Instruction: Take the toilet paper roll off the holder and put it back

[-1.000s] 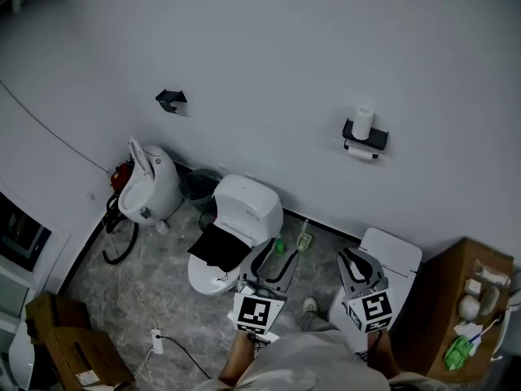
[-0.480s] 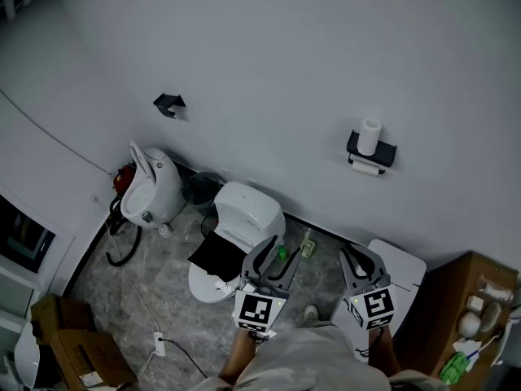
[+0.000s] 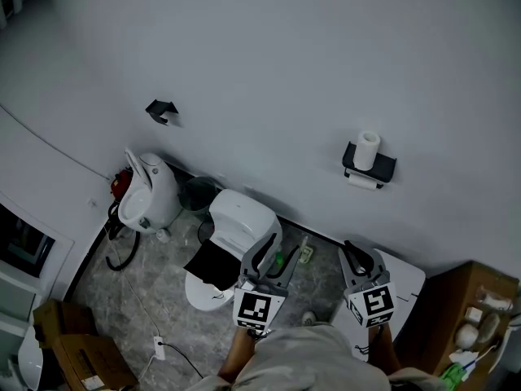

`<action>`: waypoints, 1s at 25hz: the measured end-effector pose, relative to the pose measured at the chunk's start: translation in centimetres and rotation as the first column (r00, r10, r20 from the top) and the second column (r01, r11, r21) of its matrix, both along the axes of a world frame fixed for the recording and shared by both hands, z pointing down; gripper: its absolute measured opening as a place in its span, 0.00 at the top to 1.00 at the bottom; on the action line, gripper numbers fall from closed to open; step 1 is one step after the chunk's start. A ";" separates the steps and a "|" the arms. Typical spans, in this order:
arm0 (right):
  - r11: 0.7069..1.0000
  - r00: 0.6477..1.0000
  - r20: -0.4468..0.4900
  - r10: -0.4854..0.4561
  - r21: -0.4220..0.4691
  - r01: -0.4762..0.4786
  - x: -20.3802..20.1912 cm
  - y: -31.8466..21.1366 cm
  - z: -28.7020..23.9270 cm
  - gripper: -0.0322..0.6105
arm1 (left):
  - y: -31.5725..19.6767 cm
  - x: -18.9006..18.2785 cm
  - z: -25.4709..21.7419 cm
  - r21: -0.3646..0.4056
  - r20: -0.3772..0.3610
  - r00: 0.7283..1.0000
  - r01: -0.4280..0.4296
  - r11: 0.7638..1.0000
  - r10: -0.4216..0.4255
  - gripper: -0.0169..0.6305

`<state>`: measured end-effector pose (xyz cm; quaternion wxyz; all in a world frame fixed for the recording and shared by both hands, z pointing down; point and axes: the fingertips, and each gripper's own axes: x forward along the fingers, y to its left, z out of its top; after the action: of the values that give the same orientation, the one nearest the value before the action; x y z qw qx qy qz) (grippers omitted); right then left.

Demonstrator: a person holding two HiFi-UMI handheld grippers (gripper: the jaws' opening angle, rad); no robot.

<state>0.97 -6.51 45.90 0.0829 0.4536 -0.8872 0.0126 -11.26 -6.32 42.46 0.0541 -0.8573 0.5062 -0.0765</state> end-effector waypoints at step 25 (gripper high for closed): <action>0.982 0.982 0.009 0.191 -0.003 -0.191 3.9 -6.7 -0.3 0.89 | -8.9 4.6 -0.6 0.017 -0.012 0.981 -0.195 0.981 0.196 0.63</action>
<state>4.91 -13.24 45.56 0.0779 0.5364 -0.8400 0.0236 -6.68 -15.19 41.82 0.0647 -0.9029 0.4205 -0.0607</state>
